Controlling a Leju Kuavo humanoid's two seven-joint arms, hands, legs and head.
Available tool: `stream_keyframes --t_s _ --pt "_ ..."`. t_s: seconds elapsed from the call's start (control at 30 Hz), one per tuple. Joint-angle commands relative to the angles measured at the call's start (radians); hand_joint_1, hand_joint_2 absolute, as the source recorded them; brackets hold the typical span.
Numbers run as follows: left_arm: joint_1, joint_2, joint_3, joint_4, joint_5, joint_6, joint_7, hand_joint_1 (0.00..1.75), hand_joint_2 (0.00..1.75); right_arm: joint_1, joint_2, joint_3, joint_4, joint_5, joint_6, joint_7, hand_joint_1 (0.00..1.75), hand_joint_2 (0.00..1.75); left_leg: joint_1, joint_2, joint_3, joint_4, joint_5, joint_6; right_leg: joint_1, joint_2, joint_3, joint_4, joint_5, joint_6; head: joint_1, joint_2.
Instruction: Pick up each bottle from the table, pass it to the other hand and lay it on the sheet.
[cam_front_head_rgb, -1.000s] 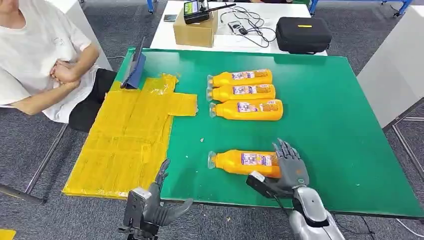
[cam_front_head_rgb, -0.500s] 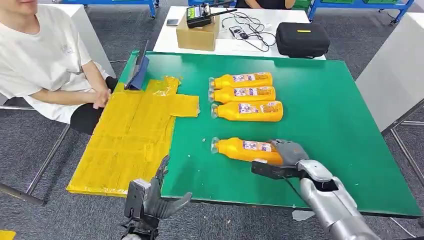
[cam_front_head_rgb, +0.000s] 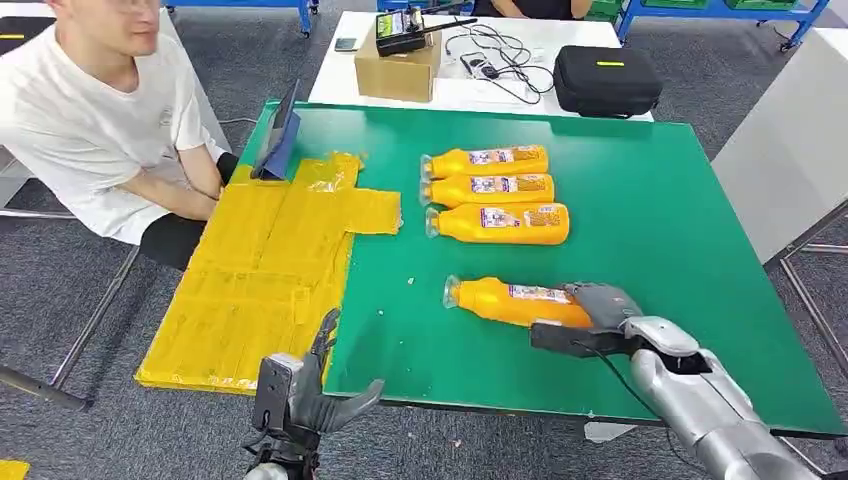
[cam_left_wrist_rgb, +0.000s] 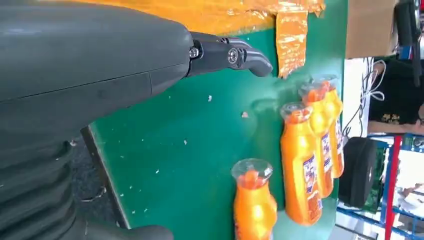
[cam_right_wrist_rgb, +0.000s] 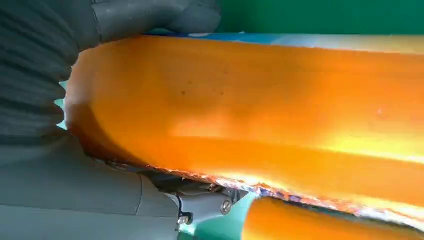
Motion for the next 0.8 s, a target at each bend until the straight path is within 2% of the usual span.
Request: stream_keyframes --t_s 0.03,0.1,0.13,0.23,0.27,0.3,0.43,0.47,0.5,0.57,0.6,0.63,0.73,0.8 --pt "0.036 -0.022 0.01 -0.062 0.062 0.106 -0.037 0.0 1.75 0.307 0.208 -0.239 -0.272 -0.093 -0.381 -0.121 1.75 1.75 0.003 0.003 -0.006 -0.002 0.002 -0.002 0.003 0.001 -0.006 -0.002 0.003 -0.004 0.0 0.0" --pt "0.038 -0.032 0.015 -0.062 0.089 0.108 -0.039 0.0 1.75 0.321 0.223 -0.268 -0.304 -0.116 -0.404 -0.127 1.75 1.75 0.003 0.004 -0.007 0.0 0.001 -0.002 0.003 0.003 -0.007 0.001 0.002 -0.004 0.0 0.0" --pt "0.034 -0.023 0.005 -0.056 0.167 0.079 -0.041 0.0 1.75 0.348 0.275 -0.342 -0.343 -0.175 -0.499 -0.208 1.75 1.75 0.002 0.003 -0.007 0.0 0.0 -0.001 0.002 0.002 -0.006 0.001 0.001 -0.002 0.0 0.0" --pt "0.03 0.001 -0.034 -0.035 0.391 -0.11 -0.024 0.0 1.75 0.374 0.355 -0.414 -0.447 -0.317 -0.565 -0.33 1.75 1.75 0.002 0.001 -0.017 0.001 0.002 -0.002 0.002 0.0 -0.019 0.005 0.001 -0.004 -0.002 0.0" --pt "0.025 0.017 -0.069 -0.034 0.421 -0.152 -0.036 0.0 1.75 0.385 0.378 -0.428 -0.487 -0.37 -0.565 -0.371 1.75 1.75 0.002 0.001 -0.019 0.001 0.003 -0.001 0.002 -0.001 -0.02 0.005 0.001 -0.003 -0.001 0.0" --pt "0.023 0.023 -0.085 -0.039 0.425 -0.171 -0.044 0.0 1.75 0.387 0.385 -0.427 -0.499 -0.383 -0.557 -0.375 1.75 1.75 0.002 -0.003 -0.021 0.001 0.004 -0.001 0.002 -0.003 -0.021 0.005 0.001 -0.002 0.0 0.0" --pt "-0.011 0.074 -0.204 -0.059 0.388 -0.269 -0.083 0.0 1.75 0.383 0.416 -0.398 -0.497 -0.426 -0.512 -0.415 1.75 1.75 0.003 -0.002 -0.023 0.001 0.005 -0.001 0.003 -0.004 -0.023 0.004 0.001 -0.002 0.0 0.0" --pt "-0.029 0.102 -0.247 -0.068 0.349 -0.347 -0.149 0.0 1.75 0.366 0.412 -0.366 -0.465 -0.44 -0.438 -0.414 1.75 1.75 0.003 -0.002 -0.023 0.001 0.005 -0.001 0.003 -0.004 -0.023 0.004 0.001 -0.003 -0.001 0.0" --pt "-0.028 0.099 -0.246 -0.056 0.345 -0.354 -0.157 0.0 1.75 0.354 0.425 -0.36 -0.435 -0.439 -0.436 -0.419 1.75 1.75 0.003 -0.002 -0.024 0.001 0.005 -0.001 0.003 -0.004 -0.023 0.005 0.001 -0.003 0.0 0.0" --pt "-0.026 0.102 -0.249 -0.058 0.32 -0.399 -0.192 0.0 1.75 0.321 0.423 -0.252 -0.341 -0.379 -0.32 -0.398 1.75 1.75 0.003 0.0 -0.023 0.0 0.005 -0.002 0.003 -0.002 -0.023 0.004 0.002 -0.003 -0.001 0.0" --pt "-0.026 0.102 -0.247 -0.058 0.32 -0.4 -0.192 0.0 1.75 0.321 0.428 -0.247 -0.334 -0.373 -0.326 -0.398 1.75 1.75 0.003 0.002 -0.023 0.0 0.006 -0.002 0.003 -0.001 -0.024 0.004 0.003 -0.004 -0.001 0.0" --pt "-0.028 0.103 -0.246 -0.057 0.317 -0.429 -0.205 0.0 1.75 0.299 0.42 -0.159 -0.273 -0.311 -0.259 -0.38 1.75 1.75 0.003 0.004 -0.022 -0.001 0.006 -0.002 0.004 0.001 -0.023 0.002 0.004 -0.004 0.0 0.0" --pt "-0.032 0.095 -0.23 -0.06 0.276 -0.433 -0.219 0.0 1.75 0.3 0.467 -0.088 -0.211 -0.28 -0.274 -0.404 1.75 1.75 0.003 0.005 -0.021 -0.002 0.005 -0.003 0.004 0.003 -0.023 0.002 0.004 -0.004 0.0 0.0" --pt "-0.034 0.082 -0.215 -0.067 0.221 -0.4 -0.241 0.0 1.75 0.301 0.493 -0.011 -0.184 -0.282 -0.215 -0.409 1.75 1.75 0.004 0.004 -0.021 -0.001 0.005 -0.003 0.005 0.002 -0.023 0.003 0.003 -0.004 -0.001 0.0"
